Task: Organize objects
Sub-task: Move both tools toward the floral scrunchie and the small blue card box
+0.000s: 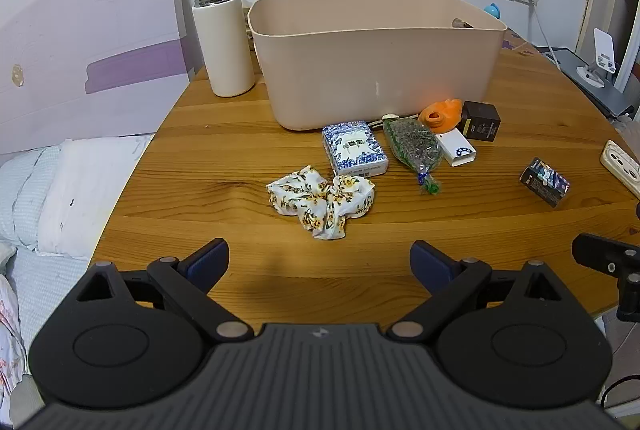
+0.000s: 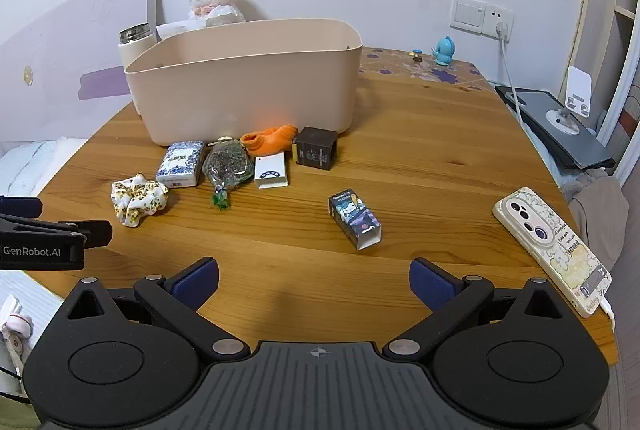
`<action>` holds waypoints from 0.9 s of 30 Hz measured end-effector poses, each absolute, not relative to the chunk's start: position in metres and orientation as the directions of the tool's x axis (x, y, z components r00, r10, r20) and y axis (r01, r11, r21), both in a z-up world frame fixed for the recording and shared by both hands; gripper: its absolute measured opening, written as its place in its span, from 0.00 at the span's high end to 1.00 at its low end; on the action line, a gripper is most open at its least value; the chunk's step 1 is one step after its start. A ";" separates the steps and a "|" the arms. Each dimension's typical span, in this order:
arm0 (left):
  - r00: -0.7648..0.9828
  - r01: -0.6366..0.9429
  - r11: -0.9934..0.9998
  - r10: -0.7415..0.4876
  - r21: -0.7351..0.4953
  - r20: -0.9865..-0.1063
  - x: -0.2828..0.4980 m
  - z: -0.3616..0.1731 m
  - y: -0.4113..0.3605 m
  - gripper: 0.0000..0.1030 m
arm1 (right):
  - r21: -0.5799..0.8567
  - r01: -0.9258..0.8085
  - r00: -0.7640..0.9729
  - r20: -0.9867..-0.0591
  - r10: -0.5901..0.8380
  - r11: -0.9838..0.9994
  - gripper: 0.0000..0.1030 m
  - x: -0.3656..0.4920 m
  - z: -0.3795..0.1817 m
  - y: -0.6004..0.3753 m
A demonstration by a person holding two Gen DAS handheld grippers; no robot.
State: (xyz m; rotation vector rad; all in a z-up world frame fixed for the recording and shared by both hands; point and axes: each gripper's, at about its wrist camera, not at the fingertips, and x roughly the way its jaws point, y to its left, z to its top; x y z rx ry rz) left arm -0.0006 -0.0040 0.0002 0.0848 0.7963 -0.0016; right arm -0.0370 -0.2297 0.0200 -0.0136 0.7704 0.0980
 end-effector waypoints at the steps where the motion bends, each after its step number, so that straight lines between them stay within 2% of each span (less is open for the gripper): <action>1: 0.700 0.034 0.996 0.031 0.077 -0.713 0.000 0.000 -0.004 0.05 | 0.024 -0.092 0.715 -0.695 0.083 0.995 0.00 -0.037 0.020 -0.230; 27: 0.699 0.036 0.996 0.032 0.079 -0.715 0.002 -0.001 -0.005 0.05 | 0.024 -0.091 0.720 -0.689 0.082 0.996 0.00 -0.029 0.019 -0.232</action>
